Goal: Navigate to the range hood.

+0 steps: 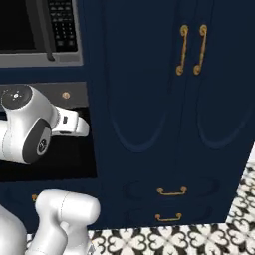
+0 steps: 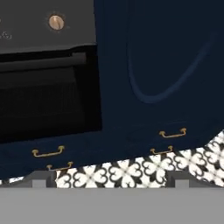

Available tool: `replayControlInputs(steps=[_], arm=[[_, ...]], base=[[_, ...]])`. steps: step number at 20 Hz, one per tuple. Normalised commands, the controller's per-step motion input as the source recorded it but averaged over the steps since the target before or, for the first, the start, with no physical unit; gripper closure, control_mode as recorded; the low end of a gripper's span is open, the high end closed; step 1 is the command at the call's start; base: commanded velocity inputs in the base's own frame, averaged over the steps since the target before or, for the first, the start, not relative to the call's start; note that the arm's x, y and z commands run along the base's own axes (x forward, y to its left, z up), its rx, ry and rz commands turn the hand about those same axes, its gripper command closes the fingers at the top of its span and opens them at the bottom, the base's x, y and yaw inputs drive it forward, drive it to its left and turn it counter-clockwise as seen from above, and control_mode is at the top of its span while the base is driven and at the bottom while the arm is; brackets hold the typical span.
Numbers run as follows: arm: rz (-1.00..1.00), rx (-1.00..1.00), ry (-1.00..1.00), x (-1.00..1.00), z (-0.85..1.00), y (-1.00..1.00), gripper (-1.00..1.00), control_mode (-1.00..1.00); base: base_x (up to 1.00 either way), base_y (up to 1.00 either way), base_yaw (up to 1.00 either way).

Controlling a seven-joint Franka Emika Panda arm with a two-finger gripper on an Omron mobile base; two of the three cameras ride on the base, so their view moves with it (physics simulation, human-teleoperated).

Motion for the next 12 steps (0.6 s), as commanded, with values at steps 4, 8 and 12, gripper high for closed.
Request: replayControlInputs(steps=[4,8,12], arm=[[0.00,0.00,0.00,0.00,0.00,0.00,-1.00,1.00],[0.00,0.00,0.00,0.00,0.00,0.00,-1.00,1.00],[0.00,0.00,0.00,0.00,0.00,0.00,-1.00,1.00]], base=[[0.00,0.00,-1.00],[0.00,0.00,-1.00],[0.00,0.00,-1.00]])
